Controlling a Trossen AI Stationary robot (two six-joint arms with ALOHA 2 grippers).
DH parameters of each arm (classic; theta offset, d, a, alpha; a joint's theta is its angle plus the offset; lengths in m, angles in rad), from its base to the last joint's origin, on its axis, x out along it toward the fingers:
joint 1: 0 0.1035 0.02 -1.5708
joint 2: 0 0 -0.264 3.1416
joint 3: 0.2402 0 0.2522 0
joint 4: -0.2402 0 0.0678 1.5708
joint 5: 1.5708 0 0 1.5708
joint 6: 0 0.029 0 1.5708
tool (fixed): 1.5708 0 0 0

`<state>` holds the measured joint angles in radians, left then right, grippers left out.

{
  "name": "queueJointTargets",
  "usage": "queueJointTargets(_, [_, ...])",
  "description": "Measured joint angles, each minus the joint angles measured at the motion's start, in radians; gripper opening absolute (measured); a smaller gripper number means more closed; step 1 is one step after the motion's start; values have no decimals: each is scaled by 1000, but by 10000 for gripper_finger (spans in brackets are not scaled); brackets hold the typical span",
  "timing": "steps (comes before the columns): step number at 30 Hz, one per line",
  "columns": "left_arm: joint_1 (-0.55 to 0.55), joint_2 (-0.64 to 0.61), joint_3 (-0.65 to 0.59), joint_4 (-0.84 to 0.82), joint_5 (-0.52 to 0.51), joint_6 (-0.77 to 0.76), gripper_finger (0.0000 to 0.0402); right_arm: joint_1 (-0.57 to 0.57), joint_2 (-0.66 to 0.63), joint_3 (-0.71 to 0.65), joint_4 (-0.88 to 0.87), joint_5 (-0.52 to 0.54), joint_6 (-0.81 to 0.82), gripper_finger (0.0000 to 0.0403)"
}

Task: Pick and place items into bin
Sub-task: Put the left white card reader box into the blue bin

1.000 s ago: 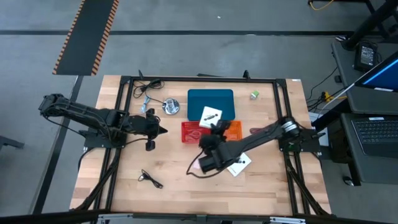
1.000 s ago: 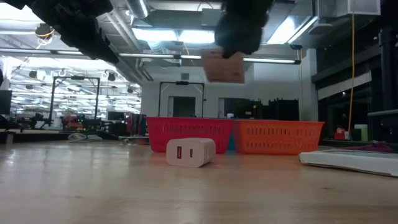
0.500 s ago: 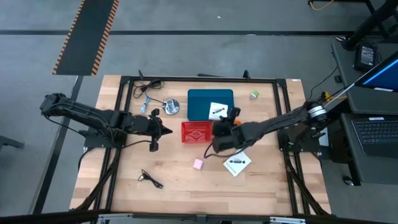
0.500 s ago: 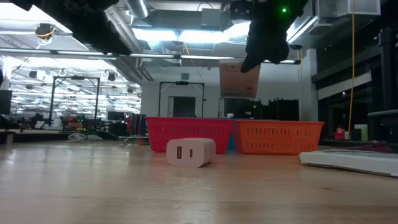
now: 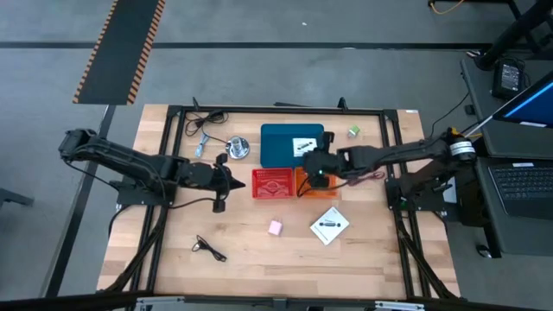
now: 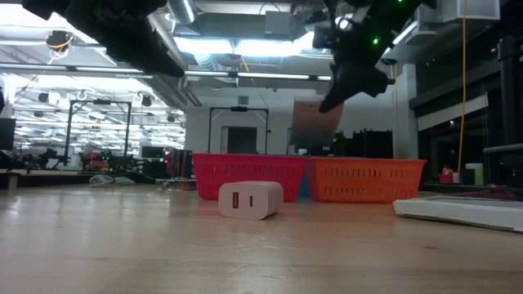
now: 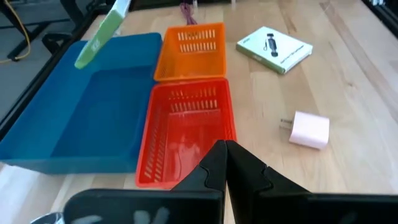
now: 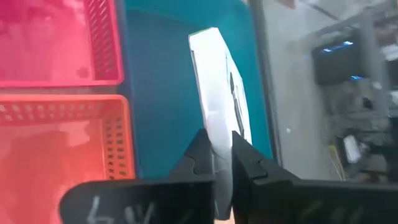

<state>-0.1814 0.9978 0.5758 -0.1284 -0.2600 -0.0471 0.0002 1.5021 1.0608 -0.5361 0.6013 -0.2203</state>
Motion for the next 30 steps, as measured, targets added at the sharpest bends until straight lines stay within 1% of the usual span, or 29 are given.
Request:
queueJointTargets(2, [0, 10, 0, 9, 0, 1, 2, -38, 1, -8, 4, -51, -18, 2])
queueJointTargets(6, [0, 29, -1, 20, 0, 0, 2, -96, 1, -20, 32, -80, -48, 2])
queueJointTargets(8, [0, 38, -1, 24, 0, 0, 2, -117, 1, -19, 32, -88, -54, 2])
queueJointTargets(11, [0, 48, -1, 43, 0, 1, 2, -145, 1, -19, 35, -161, -68, 2])
queueJointTargets(16, [0, 48, -1, 49, 0, 0, 2, -182, 1, -19, 61, -213, -100, 2])
queueJointTargets(21, [0, 48, -1, 51, 0, -1, 2, -218, 2, -19, 71, -233, -103, 2])
queueJointTargets(25, [0, 48, -1, 51, 0, -1, 2, -242, 25, -20, 75, -277, -101, 2])
queueJointTargets(30, [0, 48, -1, 50, 0, -2, 2, -257, 66, -20, 113, -282, -111, 2])
